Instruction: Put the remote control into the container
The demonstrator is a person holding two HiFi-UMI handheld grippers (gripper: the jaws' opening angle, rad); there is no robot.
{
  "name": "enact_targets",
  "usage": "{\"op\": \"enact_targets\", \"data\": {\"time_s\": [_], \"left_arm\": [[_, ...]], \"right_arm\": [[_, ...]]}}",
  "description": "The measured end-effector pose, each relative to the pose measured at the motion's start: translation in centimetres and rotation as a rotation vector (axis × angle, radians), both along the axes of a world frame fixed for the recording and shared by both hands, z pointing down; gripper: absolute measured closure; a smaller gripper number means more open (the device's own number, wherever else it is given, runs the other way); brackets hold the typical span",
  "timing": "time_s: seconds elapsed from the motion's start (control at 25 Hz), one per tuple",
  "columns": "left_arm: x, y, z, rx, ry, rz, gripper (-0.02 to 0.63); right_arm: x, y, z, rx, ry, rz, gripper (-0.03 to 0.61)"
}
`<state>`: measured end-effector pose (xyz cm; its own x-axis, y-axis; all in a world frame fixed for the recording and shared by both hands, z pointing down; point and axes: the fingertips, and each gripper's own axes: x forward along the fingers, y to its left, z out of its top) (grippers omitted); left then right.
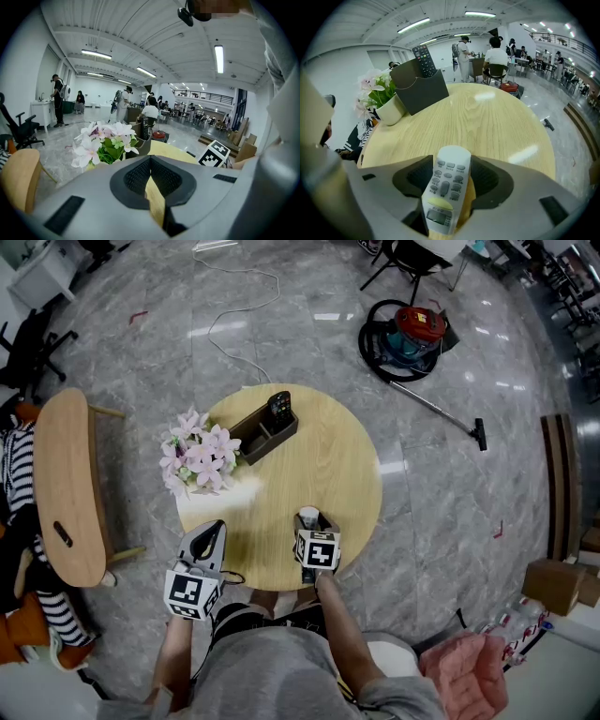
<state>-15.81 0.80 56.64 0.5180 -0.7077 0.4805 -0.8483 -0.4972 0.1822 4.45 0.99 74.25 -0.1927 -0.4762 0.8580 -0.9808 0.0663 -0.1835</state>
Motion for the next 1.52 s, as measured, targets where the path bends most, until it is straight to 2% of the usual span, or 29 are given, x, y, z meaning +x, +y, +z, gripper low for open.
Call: {"op": "enact_targets", "data": {"time_s": [0.12, 0.48, 0.88, 1.28, 1.52], "left_arm": [[0.0, -0.1, -0.1, 0.006, -0.001, 0.002, 0.607], [0.2, 0.0, -0.8, 0.021, -0.001, 0.003, 0.607], [0.5, 0.4, -1.8, 0.044, 0.0, -0.007, 0.607], [1.2, 0.9, -4.4, 0.093, 0.009, -0.027, 0.607], [1.1, 0.9, -6.1, 0.128, 0.011, -0.057, 0.607]], "right_arm": [[0.1, -0.2, -0.5, 0.025, 0.005, -0.003, 0.336], [0.4, -0.3, -1.6, 0.058, 0.009, -0.016, 0.341], [0.7, -1.2, -5.1, 0.182, -0.013, -0.022, 0.345], [1.6, -3.3, -12.6, 0.353, -0.049, -0.037, 0.345], [1.3, -5.0, -18.6, 0.493, -0.074, -0.077, 0.345]]}}
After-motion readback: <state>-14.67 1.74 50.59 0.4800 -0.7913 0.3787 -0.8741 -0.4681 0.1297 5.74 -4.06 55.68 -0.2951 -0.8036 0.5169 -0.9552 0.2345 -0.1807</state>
